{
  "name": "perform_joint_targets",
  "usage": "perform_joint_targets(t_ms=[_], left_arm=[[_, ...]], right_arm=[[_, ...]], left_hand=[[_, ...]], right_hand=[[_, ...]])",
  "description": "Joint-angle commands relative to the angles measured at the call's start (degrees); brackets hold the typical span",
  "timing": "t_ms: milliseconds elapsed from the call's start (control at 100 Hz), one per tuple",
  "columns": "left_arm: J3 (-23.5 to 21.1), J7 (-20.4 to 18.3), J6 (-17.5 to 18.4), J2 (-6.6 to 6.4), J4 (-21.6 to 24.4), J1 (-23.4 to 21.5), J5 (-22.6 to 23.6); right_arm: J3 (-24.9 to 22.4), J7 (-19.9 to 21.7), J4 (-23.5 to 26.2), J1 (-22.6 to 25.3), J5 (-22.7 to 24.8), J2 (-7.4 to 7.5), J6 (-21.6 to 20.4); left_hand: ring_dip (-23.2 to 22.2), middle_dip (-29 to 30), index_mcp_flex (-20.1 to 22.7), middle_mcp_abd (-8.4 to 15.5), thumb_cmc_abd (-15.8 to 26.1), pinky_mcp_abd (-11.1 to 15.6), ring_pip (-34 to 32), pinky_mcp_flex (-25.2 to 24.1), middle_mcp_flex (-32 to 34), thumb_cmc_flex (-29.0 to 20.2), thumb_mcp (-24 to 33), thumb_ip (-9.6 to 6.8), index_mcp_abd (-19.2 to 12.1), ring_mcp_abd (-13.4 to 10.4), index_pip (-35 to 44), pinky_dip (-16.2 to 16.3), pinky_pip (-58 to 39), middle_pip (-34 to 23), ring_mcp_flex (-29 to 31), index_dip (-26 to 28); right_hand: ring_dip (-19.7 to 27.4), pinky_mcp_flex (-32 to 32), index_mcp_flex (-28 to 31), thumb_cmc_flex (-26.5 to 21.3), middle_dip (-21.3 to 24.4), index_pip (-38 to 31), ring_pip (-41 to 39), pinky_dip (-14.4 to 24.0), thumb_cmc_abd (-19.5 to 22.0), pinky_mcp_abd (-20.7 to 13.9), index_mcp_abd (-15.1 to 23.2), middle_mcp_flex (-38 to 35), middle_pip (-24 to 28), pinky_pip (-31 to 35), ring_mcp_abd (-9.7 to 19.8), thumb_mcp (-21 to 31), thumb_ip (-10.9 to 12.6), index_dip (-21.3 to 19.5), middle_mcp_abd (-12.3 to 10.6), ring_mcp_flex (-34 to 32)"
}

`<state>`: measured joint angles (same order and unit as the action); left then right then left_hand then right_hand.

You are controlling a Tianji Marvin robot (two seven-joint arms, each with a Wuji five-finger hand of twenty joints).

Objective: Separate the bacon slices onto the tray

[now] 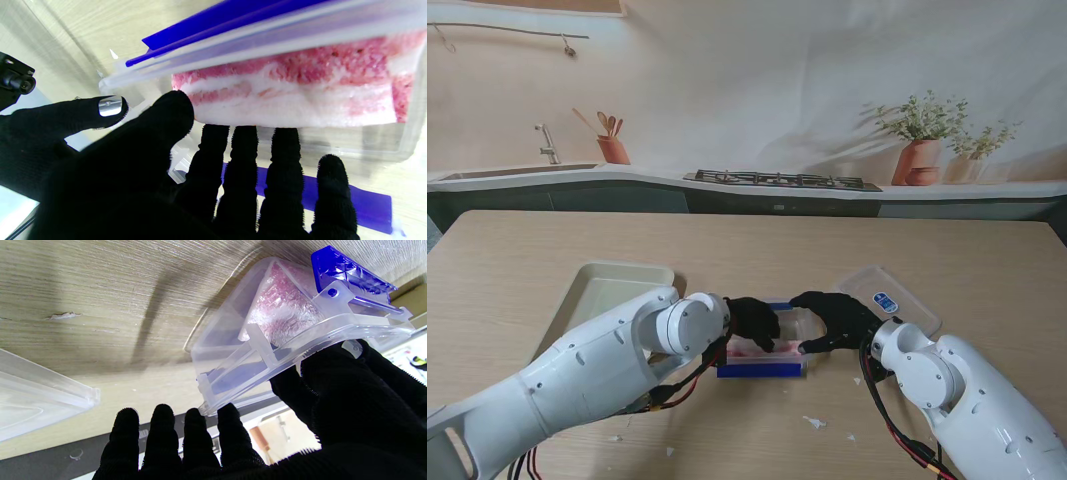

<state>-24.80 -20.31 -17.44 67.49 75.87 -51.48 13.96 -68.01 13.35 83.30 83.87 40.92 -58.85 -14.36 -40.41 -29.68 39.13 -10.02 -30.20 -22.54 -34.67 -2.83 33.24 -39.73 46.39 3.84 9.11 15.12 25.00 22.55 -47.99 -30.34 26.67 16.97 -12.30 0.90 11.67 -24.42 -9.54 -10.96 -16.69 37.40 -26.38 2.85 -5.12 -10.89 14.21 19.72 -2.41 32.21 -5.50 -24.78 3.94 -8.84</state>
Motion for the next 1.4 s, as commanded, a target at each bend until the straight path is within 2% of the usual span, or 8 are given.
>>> perform_joint_targets(t_ms=[0, 100, 250, 350, 480, 790, 1020, 1390], left_arm=[[0.08, -0.51, -0.26, 0.19, -0.03, -0.23, -0.10], [-0.31, 0.15, -1.28, 0.33, 0.40, -0.77, -0.09], [-0.66, 1.41, -1.40, 0.18, 1.22, -1.55, 1.84], [-1.52, 2.00, -2.05, 0.05, 2.24, -2.43, 2.15], [-3.43, 3.36, -3.68, 0.29, 3.78, -4.16, 0.86], [-2.14, 1.35, -5.34, -0.04, 4.52, -3.17, -0.18], [-2.47, 1.01, -6.21, -0.31, 5.51, -3.61, -0.56], [-3.38, 1.34, -6.76, -0.83, 7.49, -4.39, 0.92]], right_arm=[[0.18, 0.82, 0.15, 0.22, -0.03, -0.36, 0.06], [0.20, 0.83, 0.12, 0.20, -0.07, -0.36, 0.04], [0.29, 0.91, 0.08, 0.14, -0.09, -0.35, 0.02], [0.29, 0.92, 0.07, 0.12, -0.08, -0.34, -0.03], [0.33, 0.94, 0.07, 0.11, -0.08, -0.34, 0.01], [0.19, 0.90, 0.13, 0.21, -0.04, -0.34, -0.05], [0.19, 0.83, 0.10, 0.23, -0.07, -0.35, -0.01], [0.43, 0.95, 0.03, 0.04, -0.12, -0.35, 0.21]], left_hand=[[1.53, 1.87, -1.61, 0.04, 0.86, 1.55, 1.34, -2.56, -0.97, 1.60, -0.02, -2.04, -0.22, 0.99, -0.59, -0.57, 4.16, 1.24, -1.21, -0.57], [2.54, 3.55, -2.53, -1.07, 2.14, 1.42, 2.43, -2.72, -1.25, 1.97, -0.76, -2.19, 1.47, 1.86, -1.66, 0.28, 3.49, 1.97, -1.11, -1.01], [6.85, 8.37, -5.75, -3.10, 4.56, 2.22, 8.86, -2.52, -7.48, 3.11, -2.70, -2.44, 2.24, 2.07, -4.21, 0.77, 3.77, 5.93, -7.59, -2.14], [8.43, 10.17, -4.74, -4.05, 6.13, 1.57, 9.83, -2.40, -6.43, 3.01, -3.54, -2.62, 3.02, 2.96, -4.05, 1.97, 1.67, 6.18, -6.51, -2.15], [6.58, 9.25, -2.38, -4.32, 7.26, 1.07, 6.30, -1.71, -2.88, 2.45, -4.08, -2.70, 4.52, 4.17, -4.36, 3.70, -1.89, 3.68, -3.78, -2.45], [7.07, 9.06, -1.31, -5.10, 7.22, 0.69, 6.55, -0.66, -1.52, 2.54, -4.55, -2.75, 5.94, 6.82, -5.06, 3.53, -1.99, 3.62, -0.31, -2.86], [3.13, 6.07, -0.78, -4.67, 6.21, 0.45, 0.10, -0.69, 0.12, 2.36, -3.92, -2.86, 5.92, 4.76, -4.78, 3.33, -2.78, 0.38, 3.21, -2.71], [-2.66, -0.37, -1.22, -4.06, 3.35, 0.56, -8.04, -1.34, 1.47, 1.87, -1.41, -2.78, 6.38, 2.77, -4.23, 3.36, -2.49, -4.30, 5.02, -2.38]], right_hand=[[-0.35, 0.19, -0.68, -0.31, -0.31, 0.62, -0.03, 1.48, 0.60, -0.01, -0.06, 0.71, 1.13, 0.68, 1.98, -0.34, -0.79, 0.74, -1.50, 1.58], [-0.37, 0.17, -0.70, -0.35, -0.32, 0.63, -0.07, 1.48, 0.60, 0.00, -0.15, 0.68, 1.15, 0.67, 2.01, -0.35, -0.78, 0.76, -1.52, 1.56], [-0.37, 0.17, -0.71, -0.30, -0.32, 0.64, -0.08, 1.48, 0.53, -0.02, -0.18, 0.72, 1.14, 0.67, 1.90, -0.39, -0.78, 0.78, -1.58, 1.55], [-0.38, 0.19, -0.71, -0.26, -0.32, 0.64, -0.09, 1.48, 0.59, -0.02, -0.17, 0.71, 1.13, 0.67, 1.98, -0.37, -0.78, 0.79, -1.50, 1.58], [-0.35, 0.17, -0.68, -0.28, -0.32, 0.63, -0.03, 1.48, 0.54, -0.02, -0.17, 0.73, 1.13, 0.66, 1.99, -0.35, -0.78, 0.79, -1.50, 1.60], [-0.34, 0.20, -0.67, -0.28, -0.30, 0.60, -0.02, 1.48, 0.56, -0.04, -0.14, 0.74, 1.09, 0.67, 2.09, -0.33, -0.79, 0.81, -1.50, 1.53], [-0.35, 0.20, -0.69, -0.28, -0.30, 0.59, -0.02, 1.47, 0.58, 0.01, -0.10, 0.72, 1.09, 0.66, 2.02, -0.34, -0.78, 0.82, -1.56, 1.57], [-0.37, 0.19, -0.64, -0.35, -0.30, 0.54, -0.06, 1.48, 0.70, -0.02, -0.08, 0.72, 1.09, 0.67, 2.01, -0.42, -0.77, 0.83, -1.52, 1.56]])
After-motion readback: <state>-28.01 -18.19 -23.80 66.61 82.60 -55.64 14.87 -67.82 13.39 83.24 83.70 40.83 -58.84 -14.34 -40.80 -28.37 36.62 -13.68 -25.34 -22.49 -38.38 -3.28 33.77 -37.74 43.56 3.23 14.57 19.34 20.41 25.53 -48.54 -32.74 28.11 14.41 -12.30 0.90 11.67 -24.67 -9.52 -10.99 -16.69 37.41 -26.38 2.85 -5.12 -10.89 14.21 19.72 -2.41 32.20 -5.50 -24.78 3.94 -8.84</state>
